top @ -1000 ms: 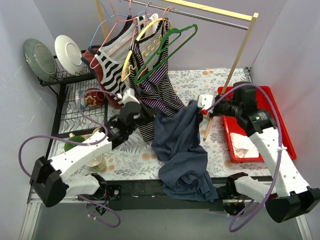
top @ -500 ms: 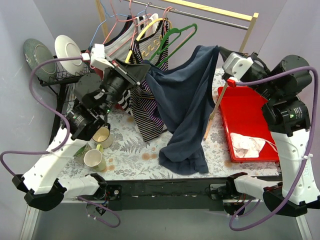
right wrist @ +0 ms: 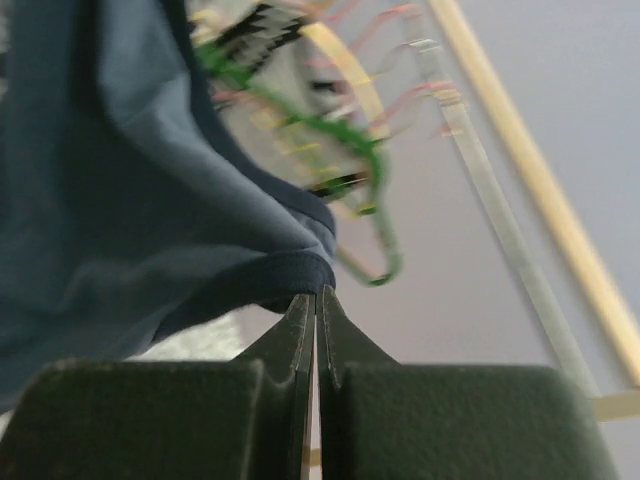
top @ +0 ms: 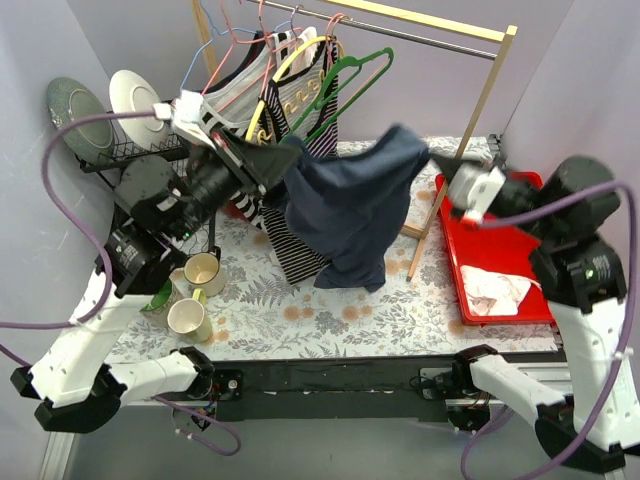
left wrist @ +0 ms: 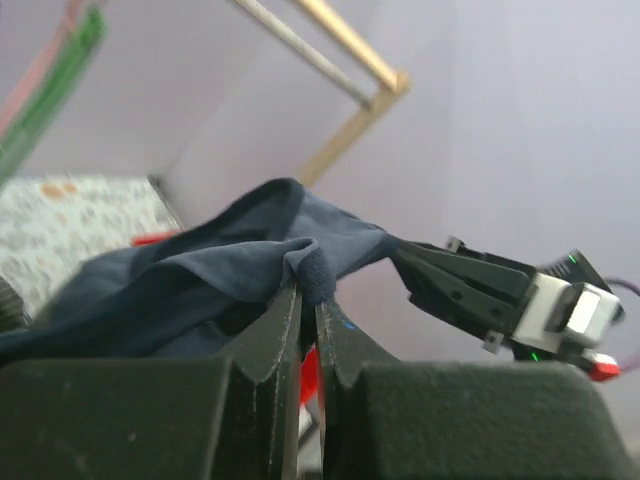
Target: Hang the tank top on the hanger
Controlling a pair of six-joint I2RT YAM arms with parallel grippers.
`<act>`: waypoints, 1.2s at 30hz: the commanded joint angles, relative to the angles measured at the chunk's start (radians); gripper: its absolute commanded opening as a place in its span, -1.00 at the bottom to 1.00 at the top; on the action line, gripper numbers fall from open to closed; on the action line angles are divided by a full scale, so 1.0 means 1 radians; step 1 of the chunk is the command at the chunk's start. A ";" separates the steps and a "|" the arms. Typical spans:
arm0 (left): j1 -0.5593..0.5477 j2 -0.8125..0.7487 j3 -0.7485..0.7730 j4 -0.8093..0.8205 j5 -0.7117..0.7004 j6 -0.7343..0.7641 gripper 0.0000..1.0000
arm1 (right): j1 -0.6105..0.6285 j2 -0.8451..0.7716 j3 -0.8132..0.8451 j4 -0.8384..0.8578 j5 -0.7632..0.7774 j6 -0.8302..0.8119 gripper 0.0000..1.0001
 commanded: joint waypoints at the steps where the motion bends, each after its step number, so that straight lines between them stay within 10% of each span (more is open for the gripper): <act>1: 0.001 -0.110 -0.210 -0.071 0.316 -0.080 -1.00 | 0.002 -0.162 -0.295 -0.342 -0.201 -0.242 -0.97; 6: 0.000 -0.277 -0.808 0.009 0.510 -0.210 -1.00 | 0.002 -0.441 -0.907 -0.413 -0.166 -0.441 -0.97; 12: 0.000 -0.400 -1.308 0.186 0.594 -0.325 -0.91 | 0.002 -0.601 -1.185 -0.398 -0.045 -0.545 -0.97; 15: 0.000 -0.417 -1.379 0.250 0.665 -0.335 -0.41 | 0.002 -0.593 -1.199 -0.418 0.008 -0.561 -0.45; 22: 0.000 -0.474 -1.148 -0.025 0.573 -0.125 0.32 | 0.002 -0.578 -1.101 -0.470 0.170 -0.555 0.15; 36: 0.000 -0.253 -0.417 -0.171 0.181 0.322 0.55 | -0.090 -0.282 -0.851 -0.258 -0.245 0.214 0.54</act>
